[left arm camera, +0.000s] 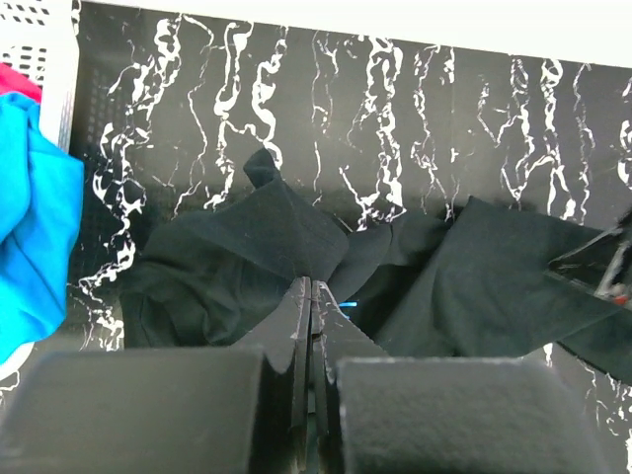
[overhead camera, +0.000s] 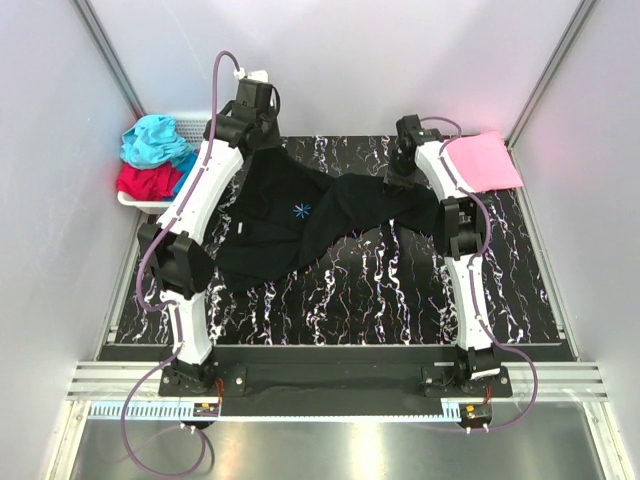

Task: Fold and stack the t-shirts
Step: Flatten the tshirt out

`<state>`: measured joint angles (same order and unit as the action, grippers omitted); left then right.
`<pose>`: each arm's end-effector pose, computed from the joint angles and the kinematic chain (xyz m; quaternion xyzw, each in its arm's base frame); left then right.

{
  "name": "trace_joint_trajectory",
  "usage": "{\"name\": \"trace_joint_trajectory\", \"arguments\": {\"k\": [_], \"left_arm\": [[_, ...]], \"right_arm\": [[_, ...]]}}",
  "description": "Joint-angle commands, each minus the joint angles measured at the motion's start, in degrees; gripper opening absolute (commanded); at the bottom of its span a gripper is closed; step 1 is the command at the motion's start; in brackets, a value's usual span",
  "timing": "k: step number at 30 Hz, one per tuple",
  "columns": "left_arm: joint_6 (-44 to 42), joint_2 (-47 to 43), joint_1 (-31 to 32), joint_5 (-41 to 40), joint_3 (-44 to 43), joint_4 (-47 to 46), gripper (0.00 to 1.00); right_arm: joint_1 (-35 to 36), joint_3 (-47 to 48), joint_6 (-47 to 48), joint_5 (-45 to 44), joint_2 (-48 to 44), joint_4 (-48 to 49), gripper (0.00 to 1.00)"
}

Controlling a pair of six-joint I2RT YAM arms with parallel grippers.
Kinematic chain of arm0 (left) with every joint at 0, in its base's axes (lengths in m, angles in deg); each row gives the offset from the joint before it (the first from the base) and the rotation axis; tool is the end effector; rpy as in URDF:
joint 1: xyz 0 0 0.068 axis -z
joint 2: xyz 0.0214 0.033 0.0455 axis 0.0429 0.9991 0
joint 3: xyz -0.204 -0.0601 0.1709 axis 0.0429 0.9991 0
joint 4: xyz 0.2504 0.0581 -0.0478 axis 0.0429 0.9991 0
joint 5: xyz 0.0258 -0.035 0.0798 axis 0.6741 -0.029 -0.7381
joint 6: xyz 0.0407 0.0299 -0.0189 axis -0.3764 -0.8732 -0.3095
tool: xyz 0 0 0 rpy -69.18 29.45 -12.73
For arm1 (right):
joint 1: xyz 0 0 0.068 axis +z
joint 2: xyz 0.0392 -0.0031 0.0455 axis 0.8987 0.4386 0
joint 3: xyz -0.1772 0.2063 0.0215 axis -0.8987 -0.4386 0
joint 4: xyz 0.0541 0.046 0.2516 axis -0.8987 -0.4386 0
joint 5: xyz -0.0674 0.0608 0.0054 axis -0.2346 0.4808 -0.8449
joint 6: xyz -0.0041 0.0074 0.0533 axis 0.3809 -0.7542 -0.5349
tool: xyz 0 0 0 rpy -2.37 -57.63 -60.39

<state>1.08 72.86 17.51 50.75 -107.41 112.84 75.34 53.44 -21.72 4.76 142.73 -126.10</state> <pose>0.4191 -0.1444 0.3935 -0.0542 0.8852 -0.0711 0.4565 0.5243 0.1078 0.1750 0.0981 0.9757 0.0914 0.1735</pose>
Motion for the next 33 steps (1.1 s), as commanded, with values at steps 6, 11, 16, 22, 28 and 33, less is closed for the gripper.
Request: {"name": "trace_joint_trajectory", "arguments": {"k": [6,11,16,22,28,33], "left_arm": [[-0.82,-2.27,0.07,-0.18,-0.25,-1.61,0.00],[-1.09,-1.30,0.07,0.34,-0.95,-1.53,0.00],[-1.00,-1.13,0.07,1.13,-0.86,-1.53,0.00],[-1.26,-1.65,0.07,1.13,-0.25,-1.61,0.00],[-1.17,-1.92,0.07,0.87,0.37,-1.35,0.00],[-1.09,-2.27,0.07,0.43,0.99,-1.35,0.00]], "right_arm": [[0.33,11.69,2.89,-0.23,3.43,-4.26,0.31],[0.33,12.12,4.82,-0.41,4.30,-3.03,0.44],[0.25,15.20,6.93,-2.50,7.90,-2.14,0.56],[-0.37,16.26,8.52,-0.59,9.84,-0.83,0.57],[0.77,10.29,7.81,-3.64,5.28,-1.00,0.00],[2.62,9.22,8.87,-9.54,-3.23,-0.65,0.00]]}}
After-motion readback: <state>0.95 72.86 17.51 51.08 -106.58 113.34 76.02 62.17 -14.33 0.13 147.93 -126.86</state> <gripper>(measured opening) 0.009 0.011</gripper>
